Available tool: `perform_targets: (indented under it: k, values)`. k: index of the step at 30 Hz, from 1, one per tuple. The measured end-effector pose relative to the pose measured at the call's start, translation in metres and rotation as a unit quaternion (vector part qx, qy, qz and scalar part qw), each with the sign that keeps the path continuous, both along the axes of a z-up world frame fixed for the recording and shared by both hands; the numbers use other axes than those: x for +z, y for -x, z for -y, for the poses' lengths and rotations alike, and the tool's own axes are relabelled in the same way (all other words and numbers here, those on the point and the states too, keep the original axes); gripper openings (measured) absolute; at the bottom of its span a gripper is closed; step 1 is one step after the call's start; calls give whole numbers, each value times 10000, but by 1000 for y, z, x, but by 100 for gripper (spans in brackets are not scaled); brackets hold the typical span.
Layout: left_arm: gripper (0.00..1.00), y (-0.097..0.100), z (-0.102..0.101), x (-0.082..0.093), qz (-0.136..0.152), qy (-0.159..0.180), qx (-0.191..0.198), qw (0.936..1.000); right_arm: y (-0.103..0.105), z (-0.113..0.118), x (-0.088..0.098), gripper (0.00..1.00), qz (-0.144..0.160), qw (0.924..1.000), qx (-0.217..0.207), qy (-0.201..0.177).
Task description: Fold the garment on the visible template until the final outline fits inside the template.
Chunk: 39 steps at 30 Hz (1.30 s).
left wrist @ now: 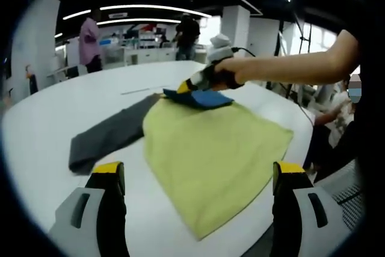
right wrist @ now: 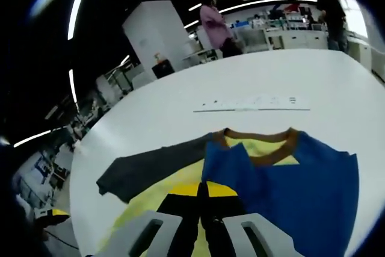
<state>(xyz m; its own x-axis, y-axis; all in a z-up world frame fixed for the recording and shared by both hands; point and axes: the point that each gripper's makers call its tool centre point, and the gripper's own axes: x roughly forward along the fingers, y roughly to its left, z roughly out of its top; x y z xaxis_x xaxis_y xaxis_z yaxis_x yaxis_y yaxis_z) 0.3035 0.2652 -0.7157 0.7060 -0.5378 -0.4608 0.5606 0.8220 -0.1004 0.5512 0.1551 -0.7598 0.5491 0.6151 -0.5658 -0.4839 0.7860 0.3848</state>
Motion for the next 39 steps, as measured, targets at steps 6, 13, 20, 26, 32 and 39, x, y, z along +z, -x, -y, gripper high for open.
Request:
perform_targets:
  k: [6,13,20,26,32,39]
  values:
    - [99,0,-2,0,-6,-9,43,10000,6,-11,-14,0,-139,9996,239,4]
    - [99,1,-3,0,-20,-34,86,10000,13,-13,-25,5,-182,9984,506,164]
    - [99,0,-3,2,7,-61,124,9999,1,-3,-9,14,258,9974,607,298]
    - [99,-2,-4,3,34,-62,138,9999,-10,13,-6,25,539,9952,550,596]
    - [99,-2,-6,2,31,-97,142,9998,-16,26,-15,32,535,9943,455,798]
    - [99,0,-12,-1,19,-121,164,9998,-17,35,-26,27,381,9942,347,942]
